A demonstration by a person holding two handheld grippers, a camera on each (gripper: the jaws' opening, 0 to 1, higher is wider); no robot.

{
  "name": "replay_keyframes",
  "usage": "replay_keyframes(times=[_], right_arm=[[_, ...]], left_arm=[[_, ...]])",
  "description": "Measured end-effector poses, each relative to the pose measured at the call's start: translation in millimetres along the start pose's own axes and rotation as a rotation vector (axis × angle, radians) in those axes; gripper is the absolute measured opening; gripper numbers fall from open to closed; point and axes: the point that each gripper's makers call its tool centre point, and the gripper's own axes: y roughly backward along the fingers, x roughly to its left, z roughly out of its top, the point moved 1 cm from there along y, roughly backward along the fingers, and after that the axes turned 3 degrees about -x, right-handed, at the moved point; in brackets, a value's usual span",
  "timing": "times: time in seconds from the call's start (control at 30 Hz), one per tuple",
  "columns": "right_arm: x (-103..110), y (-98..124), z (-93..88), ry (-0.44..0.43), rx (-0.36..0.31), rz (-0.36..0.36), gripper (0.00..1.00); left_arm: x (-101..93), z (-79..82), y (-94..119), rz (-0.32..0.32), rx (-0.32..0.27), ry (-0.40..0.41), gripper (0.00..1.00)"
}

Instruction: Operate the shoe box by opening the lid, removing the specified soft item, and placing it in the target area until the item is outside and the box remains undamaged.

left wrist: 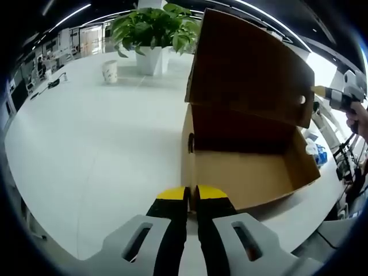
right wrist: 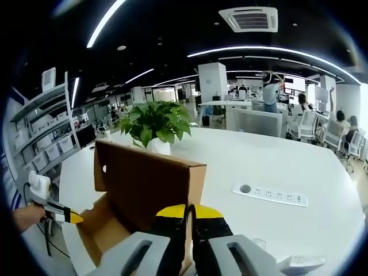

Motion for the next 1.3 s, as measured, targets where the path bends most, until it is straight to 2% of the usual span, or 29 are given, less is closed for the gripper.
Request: replay_keyframes(times=[1.07, 1.3], right_arm=[[22, 33, -17.7, -0.002, -0.033, 0.016, 0.00], [27, 40, -25.2, 0.031, -0.044, 0.009, 0.00]], left_arm=[[0.2, -0.2, 1, -0.016, -0.011, -0.001, 0.03], [0.3, -0.3, 1, -0.020, -0.019, -0.005, 0.04]])
